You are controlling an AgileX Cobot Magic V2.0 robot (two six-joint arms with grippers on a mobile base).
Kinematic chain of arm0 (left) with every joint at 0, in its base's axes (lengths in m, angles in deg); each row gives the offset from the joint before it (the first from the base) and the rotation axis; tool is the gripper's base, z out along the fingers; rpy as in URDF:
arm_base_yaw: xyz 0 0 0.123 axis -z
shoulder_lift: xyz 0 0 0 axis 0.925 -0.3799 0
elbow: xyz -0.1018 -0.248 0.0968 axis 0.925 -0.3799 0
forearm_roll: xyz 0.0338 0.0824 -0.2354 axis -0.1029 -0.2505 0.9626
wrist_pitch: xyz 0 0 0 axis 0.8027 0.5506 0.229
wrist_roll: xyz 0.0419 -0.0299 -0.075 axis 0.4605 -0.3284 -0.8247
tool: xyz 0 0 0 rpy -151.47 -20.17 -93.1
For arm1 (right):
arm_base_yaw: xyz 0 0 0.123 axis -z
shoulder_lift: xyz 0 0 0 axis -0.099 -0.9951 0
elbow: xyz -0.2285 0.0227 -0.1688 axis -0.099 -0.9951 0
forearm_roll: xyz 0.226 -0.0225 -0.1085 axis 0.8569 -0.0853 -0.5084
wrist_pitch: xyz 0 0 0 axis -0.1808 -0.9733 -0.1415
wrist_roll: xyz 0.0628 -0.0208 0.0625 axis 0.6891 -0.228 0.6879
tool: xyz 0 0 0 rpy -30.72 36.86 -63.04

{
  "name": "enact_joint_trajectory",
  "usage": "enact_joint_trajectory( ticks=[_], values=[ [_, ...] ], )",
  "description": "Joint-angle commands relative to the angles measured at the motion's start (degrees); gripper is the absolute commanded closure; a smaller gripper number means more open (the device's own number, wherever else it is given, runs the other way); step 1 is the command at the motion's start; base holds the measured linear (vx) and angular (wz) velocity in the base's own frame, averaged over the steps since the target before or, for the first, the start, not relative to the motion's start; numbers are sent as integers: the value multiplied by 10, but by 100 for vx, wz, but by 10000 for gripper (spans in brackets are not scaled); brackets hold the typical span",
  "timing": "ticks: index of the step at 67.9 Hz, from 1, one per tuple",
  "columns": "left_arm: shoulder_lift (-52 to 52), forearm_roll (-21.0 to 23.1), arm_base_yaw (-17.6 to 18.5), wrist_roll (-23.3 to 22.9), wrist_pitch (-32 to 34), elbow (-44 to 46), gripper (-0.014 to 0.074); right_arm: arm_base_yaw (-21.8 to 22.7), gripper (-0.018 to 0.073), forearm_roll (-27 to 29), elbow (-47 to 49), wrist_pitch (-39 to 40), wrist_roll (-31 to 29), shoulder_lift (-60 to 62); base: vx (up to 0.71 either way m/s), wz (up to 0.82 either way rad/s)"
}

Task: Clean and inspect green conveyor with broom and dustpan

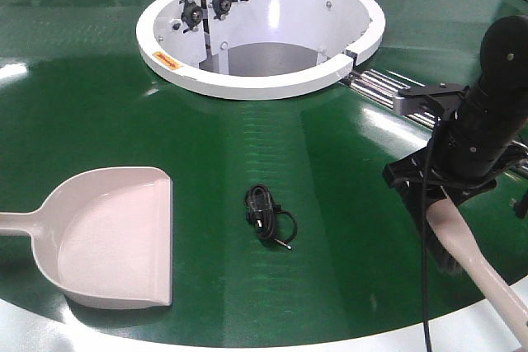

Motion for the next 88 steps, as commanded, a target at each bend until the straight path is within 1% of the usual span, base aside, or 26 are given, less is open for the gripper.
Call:
enact_joint_trajectory(
  ticks=[1, 5, 9, 12, 15, 20, 33, 46, 62, 77, 88],
  values=[
    [-75, -22, 4, -47, -69, 70, 85, 2, 563, -2, 13, -35, -3, 27, 0, 0],
    [-128, -44, 4, -66, -141, 112, 85, 2, 563, -2, 13, -35, -3, 27, 0, 0],
    [-161, -64, 4, -100, -143, 140, 85, 2, 563, -1, 13, -35, -3, 27, 0, 0],
    [-187, -71, 4, -123, -143, 155, 85, 2, 563, -1, 13, -34, -3, 27, 0, 0],
    [-212, -72, 4, -132, -143, 173, 85, 2, 563, -1, 13, -35, -3, 27, 0, 0],
    [-245, -76, 1, -132, -143, 192, 85, 2, 563, -1, 13, -35, -3, 27, 0, 0],
    [-303, -116, -2, -133, -143, 199, 85, 2, 563, -1, 13, -34, -3, 27, 0, 0],
    [-341, -115, -34, -154, -143, 199, 85, 2, 563, -1, 13, -34, -3, 27, 0, 0],
    [-371, -115, -65, -155, -143, 199, 85, 2, 563, -1, 13, -35, -3, 27, 0, 0],
    [-398, -130, -67, -155, -143, 199, 85, 2, 563, -1, 13, -35, -3, 27, 0, 0],
    [-420, -130, -67, -155, -142, 199, 85, 2, 563, -1, 13, -35, -3, 27, 0, 0]
  ],
)
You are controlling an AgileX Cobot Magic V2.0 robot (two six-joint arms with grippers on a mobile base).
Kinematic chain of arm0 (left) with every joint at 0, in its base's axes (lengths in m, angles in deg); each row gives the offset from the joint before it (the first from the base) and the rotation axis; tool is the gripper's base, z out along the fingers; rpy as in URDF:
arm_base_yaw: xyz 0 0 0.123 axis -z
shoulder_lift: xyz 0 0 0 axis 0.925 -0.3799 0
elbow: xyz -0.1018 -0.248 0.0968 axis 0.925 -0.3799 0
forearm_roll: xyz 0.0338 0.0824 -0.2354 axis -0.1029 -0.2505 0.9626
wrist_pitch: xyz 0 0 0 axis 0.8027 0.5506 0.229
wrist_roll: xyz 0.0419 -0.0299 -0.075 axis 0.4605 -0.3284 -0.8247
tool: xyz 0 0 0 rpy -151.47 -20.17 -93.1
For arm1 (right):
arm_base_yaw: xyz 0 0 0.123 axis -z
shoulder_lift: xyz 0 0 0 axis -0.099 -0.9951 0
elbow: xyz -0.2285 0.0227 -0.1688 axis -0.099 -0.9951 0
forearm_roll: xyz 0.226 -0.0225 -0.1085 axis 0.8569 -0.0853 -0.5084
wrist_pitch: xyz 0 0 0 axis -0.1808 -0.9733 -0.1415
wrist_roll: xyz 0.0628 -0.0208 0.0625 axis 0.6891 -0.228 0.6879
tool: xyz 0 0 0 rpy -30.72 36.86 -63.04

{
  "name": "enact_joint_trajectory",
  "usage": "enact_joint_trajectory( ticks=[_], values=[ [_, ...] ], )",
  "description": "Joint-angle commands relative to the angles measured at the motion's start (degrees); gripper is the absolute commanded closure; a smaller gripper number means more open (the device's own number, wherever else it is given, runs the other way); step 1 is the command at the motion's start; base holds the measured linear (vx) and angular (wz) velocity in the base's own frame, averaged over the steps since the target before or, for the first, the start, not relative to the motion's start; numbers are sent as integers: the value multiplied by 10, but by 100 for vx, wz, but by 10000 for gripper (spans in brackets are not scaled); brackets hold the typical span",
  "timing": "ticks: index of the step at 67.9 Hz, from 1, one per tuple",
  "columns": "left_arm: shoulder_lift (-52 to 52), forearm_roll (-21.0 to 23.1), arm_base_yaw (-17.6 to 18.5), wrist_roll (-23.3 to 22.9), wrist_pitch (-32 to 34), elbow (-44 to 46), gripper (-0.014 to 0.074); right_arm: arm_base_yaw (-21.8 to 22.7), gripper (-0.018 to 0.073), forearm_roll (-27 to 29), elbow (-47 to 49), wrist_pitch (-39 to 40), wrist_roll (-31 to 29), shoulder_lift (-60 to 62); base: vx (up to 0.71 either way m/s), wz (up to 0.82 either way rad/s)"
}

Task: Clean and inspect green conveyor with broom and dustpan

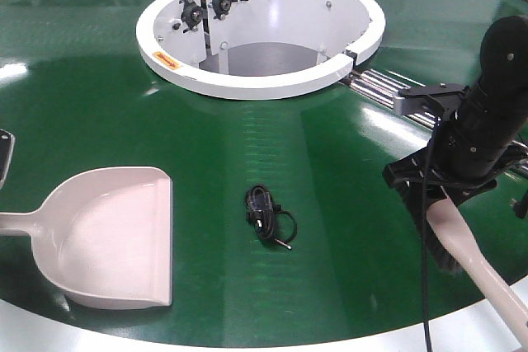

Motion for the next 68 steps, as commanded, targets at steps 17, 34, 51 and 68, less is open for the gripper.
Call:
enact_joint_trajectory(
  ticks=[17, 34, 51, 68],
  values=[
    [-25, -13, -1, -21, -20, 37, 85, 2, 563, -1, 13, -35, -3, 27, 0, 0],
    [-40, -20, -1, -54, -20, 56, 85, 2, 563, -1, 13, -35, -3, 27, 0, 0],
    [-40, -37, -1, -80, -20, 56, 134, 2, 563, -1, 13, -35, -3, 27, 0, 0],
    [-40, -34, -1, -100, -20, 56, 318, 2, 563, -1, 13, -35, -3, 27, 0, 0]
  ],
)
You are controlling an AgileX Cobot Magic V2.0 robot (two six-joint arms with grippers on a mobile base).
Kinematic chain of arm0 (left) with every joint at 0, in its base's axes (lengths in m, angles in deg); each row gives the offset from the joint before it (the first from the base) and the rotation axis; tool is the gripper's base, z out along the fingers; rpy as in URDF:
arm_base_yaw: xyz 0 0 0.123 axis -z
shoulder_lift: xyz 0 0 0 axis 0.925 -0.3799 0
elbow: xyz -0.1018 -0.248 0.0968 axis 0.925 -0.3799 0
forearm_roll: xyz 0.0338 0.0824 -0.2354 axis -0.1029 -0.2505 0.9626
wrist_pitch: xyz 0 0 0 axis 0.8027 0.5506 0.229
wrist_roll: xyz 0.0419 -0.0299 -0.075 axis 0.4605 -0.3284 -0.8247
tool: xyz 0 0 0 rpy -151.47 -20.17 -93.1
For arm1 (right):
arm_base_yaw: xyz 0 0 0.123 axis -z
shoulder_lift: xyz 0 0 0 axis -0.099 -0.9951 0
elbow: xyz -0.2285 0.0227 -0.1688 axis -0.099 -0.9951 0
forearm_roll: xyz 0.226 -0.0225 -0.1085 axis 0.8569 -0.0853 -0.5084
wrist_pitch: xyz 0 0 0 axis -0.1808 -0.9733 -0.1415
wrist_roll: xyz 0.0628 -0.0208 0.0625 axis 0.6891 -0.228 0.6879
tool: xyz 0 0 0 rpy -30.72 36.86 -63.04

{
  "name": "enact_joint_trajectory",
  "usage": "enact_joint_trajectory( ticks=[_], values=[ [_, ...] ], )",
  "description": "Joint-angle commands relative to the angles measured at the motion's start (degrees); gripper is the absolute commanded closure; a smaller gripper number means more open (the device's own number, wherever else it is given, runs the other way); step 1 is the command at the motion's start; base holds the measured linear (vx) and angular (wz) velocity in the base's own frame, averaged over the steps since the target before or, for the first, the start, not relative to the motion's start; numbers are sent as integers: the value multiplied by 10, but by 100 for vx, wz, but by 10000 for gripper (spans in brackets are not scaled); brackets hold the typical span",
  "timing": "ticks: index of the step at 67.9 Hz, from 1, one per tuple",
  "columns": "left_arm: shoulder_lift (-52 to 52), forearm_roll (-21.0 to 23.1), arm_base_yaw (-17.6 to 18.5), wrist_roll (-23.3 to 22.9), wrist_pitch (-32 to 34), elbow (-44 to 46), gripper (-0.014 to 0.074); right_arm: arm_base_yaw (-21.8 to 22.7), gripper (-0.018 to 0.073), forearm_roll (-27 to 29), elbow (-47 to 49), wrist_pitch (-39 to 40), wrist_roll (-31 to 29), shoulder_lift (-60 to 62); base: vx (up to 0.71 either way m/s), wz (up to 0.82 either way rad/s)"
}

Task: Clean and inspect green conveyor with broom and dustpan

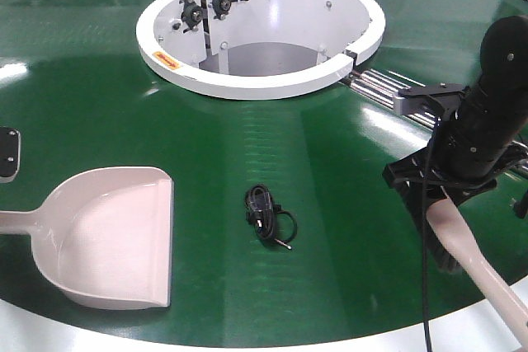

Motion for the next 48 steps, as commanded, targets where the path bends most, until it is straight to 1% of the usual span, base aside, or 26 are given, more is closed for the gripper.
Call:
enact_joint_trajectory(
  ticks=[1, 6, 7, 16, 18, 30, 48],
  values=[
    [22, -5, -1, -11, -23, 16, 325, 2, 563, -1, 13, -35, -3, 27, 0, 0],
    [22, -5, -1, -15, -23, 16, 402, 2, 563, -1, 13, -35, -3, 27, 0, 0],
    [22, -5, -1, -17, -23, 16, 429, 2, 563, -1, 13, -35, -3, 27, 0, 0],
    [22, -5, -1, -20, -23, 16, 561, 2, 563, -1, 13, -35, -3, 27, 0, 0],
    [22, -5, -1, -20, -23, 16, 603, 2, 563, -1, 13, -35, -3, 27, 0, 0],
    [27, 2, 3, -20, -23, 17, 605, 2, 563, -1, 13, -35, -3, 27, 0, 0],
    [44, 6, 36, -20, -23, 37, 604, 2, 563, -1, 13, -35, -3, 27, 0, 0]
  ],
)
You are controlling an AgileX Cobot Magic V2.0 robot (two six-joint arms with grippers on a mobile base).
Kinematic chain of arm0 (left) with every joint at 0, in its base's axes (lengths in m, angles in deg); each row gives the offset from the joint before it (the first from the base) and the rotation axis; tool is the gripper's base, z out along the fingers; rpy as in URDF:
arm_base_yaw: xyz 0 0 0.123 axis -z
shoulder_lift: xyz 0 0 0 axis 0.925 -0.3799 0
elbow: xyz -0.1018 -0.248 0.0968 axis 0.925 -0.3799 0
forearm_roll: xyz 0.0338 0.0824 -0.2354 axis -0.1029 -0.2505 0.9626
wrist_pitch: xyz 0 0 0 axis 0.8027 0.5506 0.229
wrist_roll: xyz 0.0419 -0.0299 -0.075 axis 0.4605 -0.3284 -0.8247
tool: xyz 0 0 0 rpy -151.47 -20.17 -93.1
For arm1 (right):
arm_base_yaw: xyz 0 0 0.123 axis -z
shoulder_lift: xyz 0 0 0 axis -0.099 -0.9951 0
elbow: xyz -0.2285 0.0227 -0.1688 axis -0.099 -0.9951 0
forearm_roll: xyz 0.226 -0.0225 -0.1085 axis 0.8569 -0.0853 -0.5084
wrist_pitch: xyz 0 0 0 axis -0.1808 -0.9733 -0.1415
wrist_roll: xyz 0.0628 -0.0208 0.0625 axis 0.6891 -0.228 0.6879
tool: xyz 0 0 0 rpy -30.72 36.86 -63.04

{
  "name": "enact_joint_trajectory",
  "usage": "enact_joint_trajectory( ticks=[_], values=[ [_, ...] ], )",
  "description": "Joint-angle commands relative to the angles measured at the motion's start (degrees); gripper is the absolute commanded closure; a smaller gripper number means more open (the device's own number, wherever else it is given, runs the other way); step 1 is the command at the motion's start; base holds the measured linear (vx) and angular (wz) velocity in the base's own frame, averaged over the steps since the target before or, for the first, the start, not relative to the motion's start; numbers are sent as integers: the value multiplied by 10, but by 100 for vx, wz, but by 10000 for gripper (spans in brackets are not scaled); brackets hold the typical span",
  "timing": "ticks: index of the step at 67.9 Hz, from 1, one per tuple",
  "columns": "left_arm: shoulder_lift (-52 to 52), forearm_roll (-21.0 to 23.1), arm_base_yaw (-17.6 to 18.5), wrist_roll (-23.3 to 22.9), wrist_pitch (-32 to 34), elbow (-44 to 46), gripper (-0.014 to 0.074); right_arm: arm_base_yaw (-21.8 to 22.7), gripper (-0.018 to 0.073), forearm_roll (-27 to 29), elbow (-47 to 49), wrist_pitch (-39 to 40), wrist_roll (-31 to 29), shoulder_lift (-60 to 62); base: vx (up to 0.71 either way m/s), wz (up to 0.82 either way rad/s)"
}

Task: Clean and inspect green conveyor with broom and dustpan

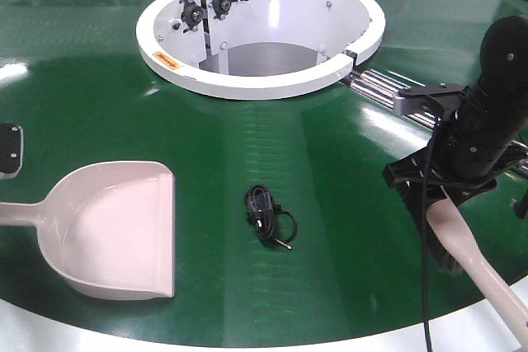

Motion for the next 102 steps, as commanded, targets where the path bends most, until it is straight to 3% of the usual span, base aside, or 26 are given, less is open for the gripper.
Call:
enact_joint_trajectory(
  ticks=[1, 33, 69, 102],
  values=[
    [33, 7, 19, -11, -19, 31, 604, 2, 563, -1, 13, -35, -3, 27, 0, 0],
    [6, 26, 80, -18, -19, 102, 604, 2, 563, -1, 13, -35, -3, 27, 0, 0],
    [-14, 40, 137, -18, -19, 108, 604, 2, 563, -1, 13, -35, -3, 27, 0, 0],
    [-16, 55, 162, -33, -19, 108, 604, 2, 563, -1, 13, -35, -3, 27, 0, 0]
  ],
)
